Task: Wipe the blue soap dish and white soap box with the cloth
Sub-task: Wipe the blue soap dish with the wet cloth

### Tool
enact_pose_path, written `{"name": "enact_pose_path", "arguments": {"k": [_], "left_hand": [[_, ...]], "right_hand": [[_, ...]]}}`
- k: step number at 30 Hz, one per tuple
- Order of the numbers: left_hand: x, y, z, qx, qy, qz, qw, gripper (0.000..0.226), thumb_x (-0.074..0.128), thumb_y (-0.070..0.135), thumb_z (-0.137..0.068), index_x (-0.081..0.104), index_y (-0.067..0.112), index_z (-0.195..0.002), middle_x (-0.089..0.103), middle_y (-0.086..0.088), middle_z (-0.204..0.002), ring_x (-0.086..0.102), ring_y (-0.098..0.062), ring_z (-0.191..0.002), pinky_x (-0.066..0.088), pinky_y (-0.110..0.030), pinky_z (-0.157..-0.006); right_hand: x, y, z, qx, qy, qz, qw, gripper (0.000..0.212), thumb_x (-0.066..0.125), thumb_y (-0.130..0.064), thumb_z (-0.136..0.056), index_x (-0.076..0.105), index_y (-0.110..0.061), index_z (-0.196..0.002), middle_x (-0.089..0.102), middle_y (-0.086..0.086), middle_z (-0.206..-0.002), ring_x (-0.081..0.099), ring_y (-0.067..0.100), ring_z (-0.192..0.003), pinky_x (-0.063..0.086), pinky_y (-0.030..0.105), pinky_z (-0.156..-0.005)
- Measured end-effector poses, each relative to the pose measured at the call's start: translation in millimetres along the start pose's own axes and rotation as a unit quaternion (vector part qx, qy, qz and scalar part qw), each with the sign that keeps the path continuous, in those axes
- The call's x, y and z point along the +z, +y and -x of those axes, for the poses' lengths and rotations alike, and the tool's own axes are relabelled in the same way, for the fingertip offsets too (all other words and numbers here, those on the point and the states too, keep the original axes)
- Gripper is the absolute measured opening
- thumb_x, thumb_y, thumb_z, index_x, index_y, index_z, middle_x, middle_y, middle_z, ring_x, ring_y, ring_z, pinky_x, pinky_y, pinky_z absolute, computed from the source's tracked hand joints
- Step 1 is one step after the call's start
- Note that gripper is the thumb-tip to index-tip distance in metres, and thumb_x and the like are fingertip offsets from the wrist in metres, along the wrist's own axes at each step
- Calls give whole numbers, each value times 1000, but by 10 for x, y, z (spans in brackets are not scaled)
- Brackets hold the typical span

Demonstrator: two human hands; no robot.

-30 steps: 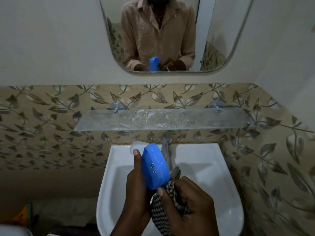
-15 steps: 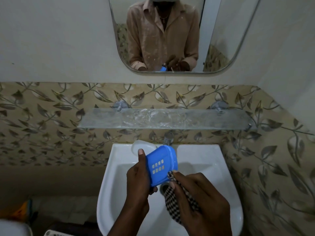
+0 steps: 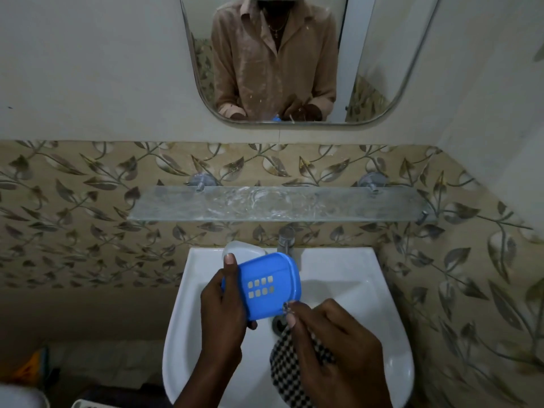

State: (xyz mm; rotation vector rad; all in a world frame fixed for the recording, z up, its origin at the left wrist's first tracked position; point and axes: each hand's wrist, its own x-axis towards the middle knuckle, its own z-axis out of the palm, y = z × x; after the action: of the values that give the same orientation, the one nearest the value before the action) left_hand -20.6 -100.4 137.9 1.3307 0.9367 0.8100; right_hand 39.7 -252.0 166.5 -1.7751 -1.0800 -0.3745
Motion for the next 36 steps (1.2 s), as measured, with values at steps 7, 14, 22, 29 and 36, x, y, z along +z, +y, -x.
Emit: {"name": "enact_pose_path", "arguments": {"k": [7,14,22,29,36], "left_hand": [[-17,-35,23,44,-46,-17,998,63,44,80,-87,69,24,-77,65,-9,-56,67,-19,-47,43,-24,-36],[-21,-68,-12,64,-81,-24,994,68,43,81,-88,63,17,-79,56,-10,-54,64,-18,-46,40,-23,-36],[3,-49,-82,20,-134,43,990,89,43,82,-83,68,-1,-97,64,-40,-82,63,-59,-70,46,-51,-56],[17,-45,-116,11,-129,69,989,90,47,81,-83,58,-9,-89,61,-37,-76,63,-38,-61,47,-41,-56],[-8,16,-125,74,-126,2,989,68,48,82,-85,53,16,-68,54,-19,-58,57,-14,-47,40,-20,-40]], "right_hand": [[-130,98,-272,50,27,-17,998,12,71,-15,-86,77,-17,-96,63,-3,-71,63,7,-64,51,26,-56],[-146,85,-310,82,26,-71,994,8,71,-21,-86,77,-25,-91,63,-11,-71,65,8,-65,52,29,-57],[-144,-104,-266,58,-13,-103,993,9,75,-19,-85,77,-22,-93,61,-13,-71,64,4,-65,47,14,-61],[-173,-207,-282,63,-22,-111,992,10,75,-19,-82,77,-24,-90,60,-14,-69,62,3,-61,44,8,-61],[-250,-59,-434,120,-16,-117,986,9,72,-31,-81,78,-26,-84,70,-15,-72,69,3,-67,50,10,-59]]}}
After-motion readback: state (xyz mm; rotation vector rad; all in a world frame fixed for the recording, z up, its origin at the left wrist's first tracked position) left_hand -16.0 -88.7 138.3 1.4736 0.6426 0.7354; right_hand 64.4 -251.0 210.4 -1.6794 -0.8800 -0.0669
